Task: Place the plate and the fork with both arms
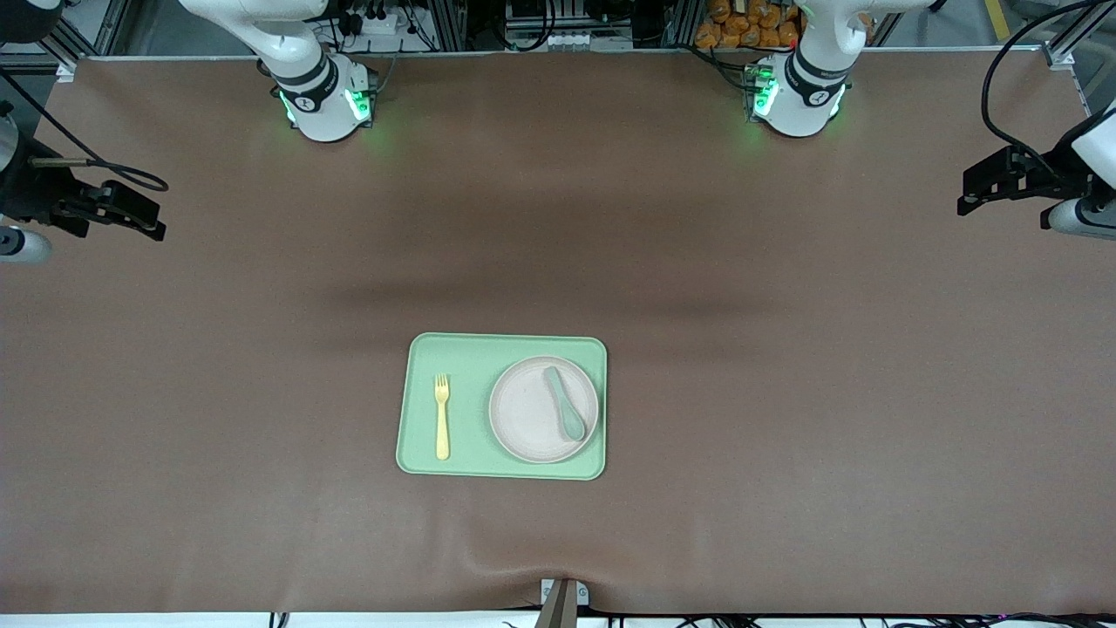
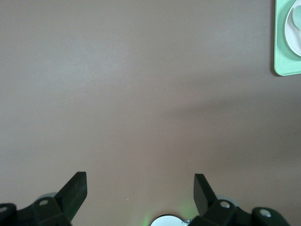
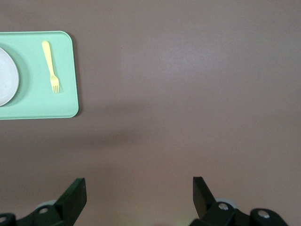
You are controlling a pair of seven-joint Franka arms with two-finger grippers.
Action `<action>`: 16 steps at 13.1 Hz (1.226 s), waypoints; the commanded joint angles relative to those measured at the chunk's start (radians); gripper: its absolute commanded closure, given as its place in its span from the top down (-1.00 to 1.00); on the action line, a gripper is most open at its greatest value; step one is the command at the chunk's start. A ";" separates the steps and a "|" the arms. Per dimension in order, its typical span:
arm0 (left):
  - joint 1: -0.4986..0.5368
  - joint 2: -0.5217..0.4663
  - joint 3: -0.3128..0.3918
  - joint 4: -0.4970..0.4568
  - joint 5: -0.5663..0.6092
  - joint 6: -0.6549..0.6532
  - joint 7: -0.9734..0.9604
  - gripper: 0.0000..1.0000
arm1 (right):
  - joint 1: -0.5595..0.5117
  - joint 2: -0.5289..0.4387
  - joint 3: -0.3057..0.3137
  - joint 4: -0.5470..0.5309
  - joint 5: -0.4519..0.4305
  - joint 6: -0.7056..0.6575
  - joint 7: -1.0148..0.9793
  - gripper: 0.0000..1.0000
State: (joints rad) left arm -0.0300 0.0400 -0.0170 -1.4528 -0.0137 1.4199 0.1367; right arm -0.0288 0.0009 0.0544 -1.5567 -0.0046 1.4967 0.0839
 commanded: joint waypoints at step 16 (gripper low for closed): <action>0.001 -0.014 -0.015 0.000 0.023 -0.013 0.001 1.00 | -0.016 0.025 0.001 0.086 -0.046 -0.013 -0.065 1.00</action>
State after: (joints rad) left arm -0.0302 0.0400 -0.0250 -1.4528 -0.0137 1.4187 0.1367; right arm -0.0363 0.0121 0.0473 -1.5014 -0.0618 1.5029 0.0311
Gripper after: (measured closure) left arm 0.000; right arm 0.000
